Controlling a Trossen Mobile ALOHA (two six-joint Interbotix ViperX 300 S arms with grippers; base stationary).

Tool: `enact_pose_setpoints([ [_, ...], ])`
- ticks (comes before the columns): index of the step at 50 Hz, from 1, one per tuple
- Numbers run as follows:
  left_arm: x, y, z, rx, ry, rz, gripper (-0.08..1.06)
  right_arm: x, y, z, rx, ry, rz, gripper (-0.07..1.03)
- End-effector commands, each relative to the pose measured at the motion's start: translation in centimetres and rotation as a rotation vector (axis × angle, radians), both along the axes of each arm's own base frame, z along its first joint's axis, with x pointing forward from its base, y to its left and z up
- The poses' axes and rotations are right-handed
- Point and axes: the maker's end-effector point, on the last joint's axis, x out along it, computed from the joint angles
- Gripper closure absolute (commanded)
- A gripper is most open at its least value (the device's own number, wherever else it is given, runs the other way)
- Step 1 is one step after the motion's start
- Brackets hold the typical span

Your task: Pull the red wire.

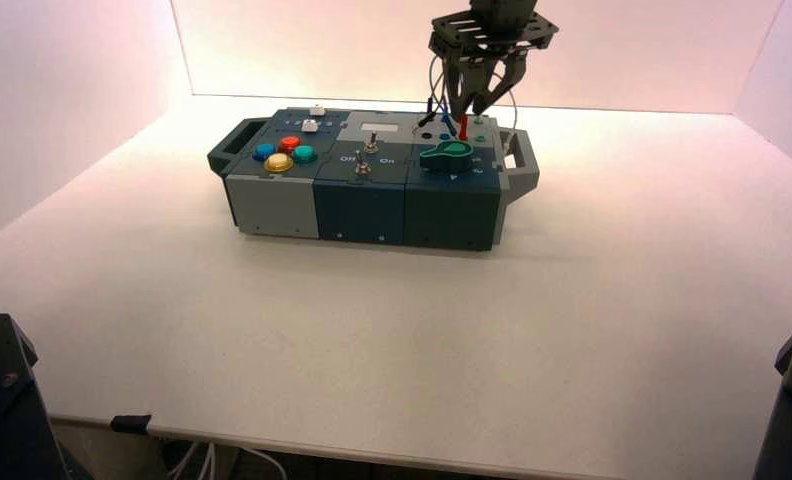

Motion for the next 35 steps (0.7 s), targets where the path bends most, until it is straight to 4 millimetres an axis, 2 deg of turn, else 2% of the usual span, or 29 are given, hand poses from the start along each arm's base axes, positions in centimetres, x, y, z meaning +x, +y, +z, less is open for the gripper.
enact_pose_setpoints([
  [1, 0.3, -0.3, 1.3, -0.013, -0.035, -0.006, 1.0, 1.2, 0.4, 1.5, 0.016, -0.045, 0.003, 0.48],
  [6, 0.3, -0.3, 1.3, -0.013, -0.035, -0.006, 1.0, 1.3, 0.3, 0.9, 0.005, -0.04, 0.007, 0.55],
  [14, 0.3, -0.3, 1.3, -0.013, -0.035, -0.006, 1.0, 1.6, 0.2, 0.4, -0.014, -0.039, 0.018, 0.59],
  [20, 0.1, -0.4, 1.3, -0.013, -0.032, -0.013, 1.0, 1.7, 0.2, 0.0, -0.025, -0.018, 0.022, 0.69],
  [27, -0.1, -0.6, 1.5, -0.016, -0.034, -0.02, 1.0, 1.7, 0.2, -0.4, -0.036, -0.002, 0.026, 0.76],
  [31, -0.1, -0.6, 1.4, -0.016, -0.033, -0.02, 1.0, 1.8, 0.1, -0.6, -0.044, 0.007, 0.028, 0.85],
  [35, -0.1, -0.6, 1.4, -0.014, -0.033, -0.021, 1.0, 1.7, 0.1, -0.8, -0.051, 0.017, 0.031, 0.9],
])
